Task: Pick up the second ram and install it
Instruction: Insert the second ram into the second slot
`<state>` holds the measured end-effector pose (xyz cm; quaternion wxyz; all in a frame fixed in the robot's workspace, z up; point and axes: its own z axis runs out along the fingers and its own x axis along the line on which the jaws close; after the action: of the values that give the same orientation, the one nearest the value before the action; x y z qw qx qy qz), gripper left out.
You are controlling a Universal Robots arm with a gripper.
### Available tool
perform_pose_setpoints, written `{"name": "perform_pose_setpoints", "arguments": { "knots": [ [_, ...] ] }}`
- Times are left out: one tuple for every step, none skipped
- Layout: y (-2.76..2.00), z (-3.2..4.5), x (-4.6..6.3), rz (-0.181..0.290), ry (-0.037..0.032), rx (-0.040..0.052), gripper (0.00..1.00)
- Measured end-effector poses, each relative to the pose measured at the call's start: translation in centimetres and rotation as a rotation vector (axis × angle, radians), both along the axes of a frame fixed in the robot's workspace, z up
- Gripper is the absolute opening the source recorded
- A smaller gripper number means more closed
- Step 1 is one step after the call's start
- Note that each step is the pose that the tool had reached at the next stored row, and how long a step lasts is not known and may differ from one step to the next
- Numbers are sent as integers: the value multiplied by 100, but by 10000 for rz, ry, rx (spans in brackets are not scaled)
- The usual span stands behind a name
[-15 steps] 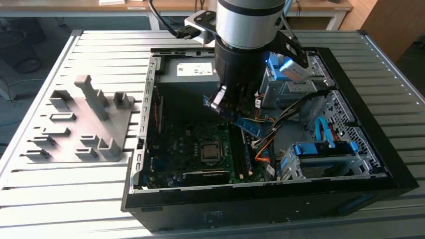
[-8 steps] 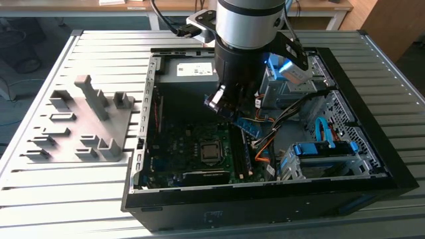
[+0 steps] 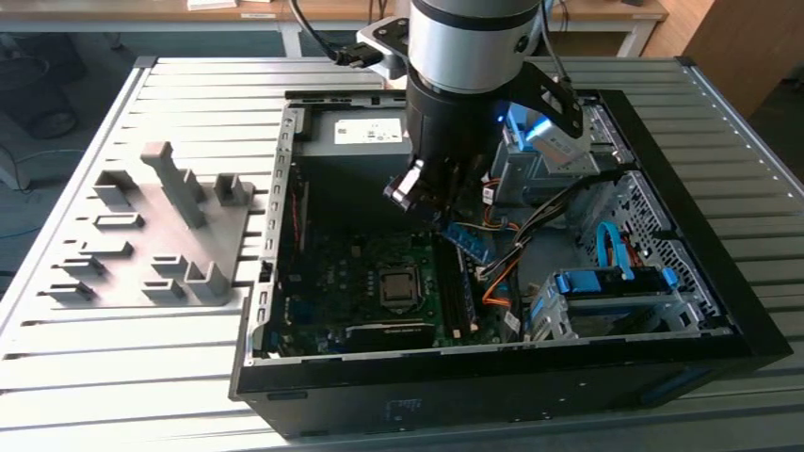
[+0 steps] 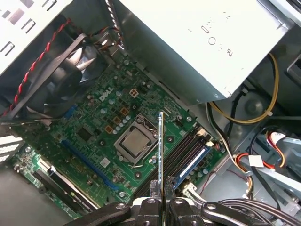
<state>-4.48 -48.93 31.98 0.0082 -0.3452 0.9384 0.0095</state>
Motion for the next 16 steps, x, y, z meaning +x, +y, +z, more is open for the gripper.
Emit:
{"name": "perform_pose_setpoints", "arguments": {
  "knots": [
    [0,0,0,-75,1,0,14],
    [0,0,0,-148,1,0,14],
    [0,-1,0,-219,1,0,14],
    [0,-1,0,-295,1,0,14],
    [0,-1,0,-370,0,0,14],
    [0,-1,0,-454,1,-1,14],
    [0,-2,0,-540,0,0,14],
    [0,-2,0,-622,1,0,14],
    [0,-2,0,-705,1,0,14],
    [0,-3,0,-794,0,0,14],
    [0,-3,0,-874,0,0,14],
    [0,-4,0,-954,1,1,14],
    [0,-4,0,-1033,0,0,14],
    [0,-4,0,-1111,1,0,14],
    [0,-5,0,-1187,1,1,14],
    [0,-5,0,-1263,0,0,14]
  ]
}}
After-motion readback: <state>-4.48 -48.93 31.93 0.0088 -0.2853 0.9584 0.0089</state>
